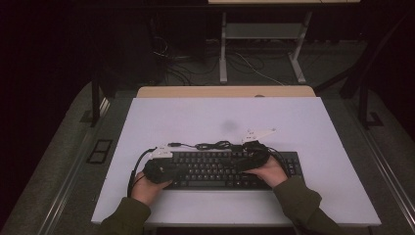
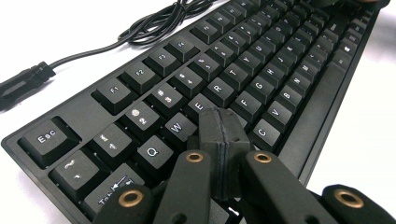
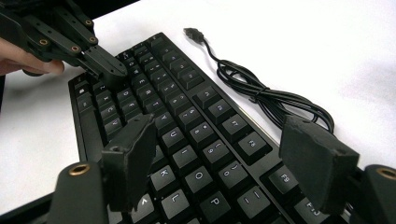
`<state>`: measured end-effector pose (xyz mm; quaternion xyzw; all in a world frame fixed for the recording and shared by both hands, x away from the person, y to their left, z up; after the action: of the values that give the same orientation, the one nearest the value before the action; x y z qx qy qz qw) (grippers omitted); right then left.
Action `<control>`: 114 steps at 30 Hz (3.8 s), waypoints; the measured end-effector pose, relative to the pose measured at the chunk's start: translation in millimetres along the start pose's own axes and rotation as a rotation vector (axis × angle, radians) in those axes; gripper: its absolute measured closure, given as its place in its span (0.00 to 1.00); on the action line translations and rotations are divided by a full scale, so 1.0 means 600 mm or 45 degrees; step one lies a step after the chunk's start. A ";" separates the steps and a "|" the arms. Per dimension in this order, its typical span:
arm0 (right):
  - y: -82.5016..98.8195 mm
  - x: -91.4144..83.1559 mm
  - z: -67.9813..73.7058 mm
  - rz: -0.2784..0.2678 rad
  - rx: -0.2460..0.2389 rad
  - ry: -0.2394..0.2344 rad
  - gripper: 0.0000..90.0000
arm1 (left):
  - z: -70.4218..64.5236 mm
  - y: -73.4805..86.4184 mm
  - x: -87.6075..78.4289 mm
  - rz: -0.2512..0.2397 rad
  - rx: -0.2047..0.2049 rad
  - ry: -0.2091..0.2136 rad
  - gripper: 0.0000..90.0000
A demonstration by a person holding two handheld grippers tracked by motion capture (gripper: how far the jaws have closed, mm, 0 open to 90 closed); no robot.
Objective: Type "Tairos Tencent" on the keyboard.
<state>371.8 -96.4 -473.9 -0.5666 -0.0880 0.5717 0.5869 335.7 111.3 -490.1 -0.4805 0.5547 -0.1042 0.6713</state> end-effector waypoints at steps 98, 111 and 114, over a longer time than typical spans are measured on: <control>-0.001 -0.001 -0.002 -0.030 -0.019 -0.002 0.26 | -0.075 -0.010 0.025 0.045 0.135 0.206 0.99; -0.002 -0.004 -0.002 -0.031 -0.012 -0.003 0.26 | -0.069 -0.021 0.014 -0.011 0.119 0.177 0.99; -0.002 -0.004 -0.002 -0.031 -0.023 -0.003 0.26 | -0.067 -0.023 0.013 -0.015 0.112 0.168 0.96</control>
<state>373.0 -98.5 -472.0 -0.5699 -0.1007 0.5645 0.5886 309.8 77.9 -481.5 -0.4459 0.5896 -0.1639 0.6532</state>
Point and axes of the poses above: each handheld gripper's, and its own axes: x roughly forward along the jaws, y roughly out of its underside, z roughly to its left, the point moved 8 cm from there along x, roughly forward along the jaws, and after that the axes turned 8 degrees about x, right-handed, at the moved point
